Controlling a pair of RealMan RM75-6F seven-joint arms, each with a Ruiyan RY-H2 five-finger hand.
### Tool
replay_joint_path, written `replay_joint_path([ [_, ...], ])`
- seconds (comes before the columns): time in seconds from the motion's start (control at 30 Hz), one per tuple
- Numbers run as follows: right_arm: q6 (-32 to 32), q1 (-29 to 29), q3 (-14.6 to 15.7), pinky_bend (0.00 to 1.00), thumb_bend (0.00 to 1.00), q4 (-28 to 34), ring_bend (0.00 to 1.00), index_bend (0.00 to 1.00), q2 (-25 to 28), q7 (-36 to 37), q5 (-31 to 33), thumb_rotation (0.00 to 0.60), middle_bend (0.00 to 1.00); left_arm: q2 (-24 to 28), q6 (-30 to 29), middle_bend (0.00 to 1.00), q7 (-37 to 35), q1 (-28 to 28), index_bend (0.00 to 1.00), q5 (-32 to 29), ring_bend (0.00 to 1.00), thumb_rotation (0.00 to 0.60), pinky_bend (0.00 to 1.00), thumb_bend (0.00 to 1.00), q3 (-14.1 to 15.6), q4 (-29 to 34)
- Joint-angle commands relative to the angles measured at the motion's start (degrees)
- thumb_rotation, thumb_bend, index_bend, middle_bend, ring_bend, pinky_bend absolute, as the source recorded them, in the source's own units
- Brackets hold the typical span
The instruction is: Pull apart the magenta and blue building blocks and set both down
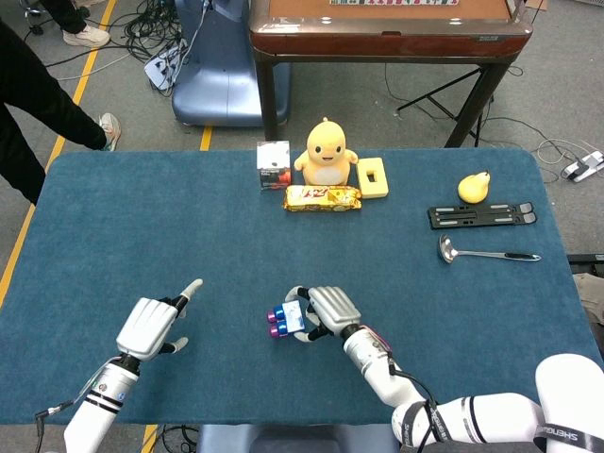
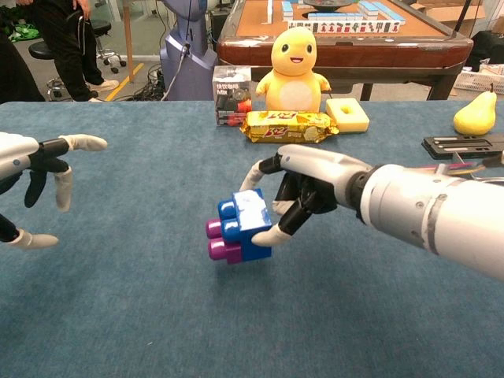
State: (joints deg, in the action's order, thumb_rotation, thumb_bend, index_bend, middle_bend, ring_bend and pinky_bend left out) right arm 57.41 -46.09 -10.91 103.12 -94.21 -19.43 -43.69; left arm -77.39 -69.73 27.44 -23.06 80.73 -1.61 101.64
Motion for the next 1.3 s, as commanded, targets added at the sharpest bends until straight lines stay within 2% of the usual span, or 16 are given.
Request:
replay_joint_path([
  [0.03,1.09,1.16,-0.88,1.0,0.29,1.7,1.0,0.49,2.38,1.52,-1.65,0.6,1.0,-0.27,0.46,0.47,-0.48,-0.5,0.1,-0.42,0.58,0.6,0.8,0.17,-0.62,0.46],
  [0.37,1.53,3.72,-3.11,1.0,0.29,3.38,1.0,0.5,8.29,7.04,-4.97,0.6,1.0,-0.31,5.01,0.48,-4.37,-3.84,0.13,-7.66,0.58,0.6,0.8,0.05,-5.17,5.48],
  [0.5,1.35,4.32,-3.91,1.0,0.29,3.58,1.0,0.5,9.53,9.19,-6.07,0.6,1.0,-0.72,6.67,0.51,-6.36,-5.43,0.16,-12.26,0.59,0.6,0.81,0.02,-7.78,7.02],
  [0.7,1.03,4.83,-4.64,1.0,0.29,3.82,1.0,0.5,11.01,11.25,-7.5,0.6,1.0,-2.55,7.81,0.66,-10.62,-7.56,0.19,-18.27,0.66,0.6,0.9,0.0,-11.72,7.6],
  [0.93,1.02,4.99,-5.6,1.0,0.29,3.98,1.0,0.51,11.92,12.94,-8.43,0.6,1.0,-4.53,9.26,0.89,-18.05,-9.16,0.22,-19.86,0.82,0.6,0.99,0.0,-14.35,6.66],
  [1.03,1.0,4.91,-6.04,1.0,0.29,3.73,1.0,0.51,11.88,13.67,-8.69,0.6,1.0,-4.86,10.04,0.97,-20.61,-9.66,0.24,-21.57,0.88,0.6,1.0,0.0,-15.23,7.14],
  [1.3,0.58,4.09,-7.36,1.0,0.29,2.5,1.0,0.51,11.11,15.25,-9.1,0.6,1.0,-4.61,13.25,1.0,-25.83,-11.52,0.24,-26.92,0.97,0.6,1.0,0.0,-17.38,8.63],
])
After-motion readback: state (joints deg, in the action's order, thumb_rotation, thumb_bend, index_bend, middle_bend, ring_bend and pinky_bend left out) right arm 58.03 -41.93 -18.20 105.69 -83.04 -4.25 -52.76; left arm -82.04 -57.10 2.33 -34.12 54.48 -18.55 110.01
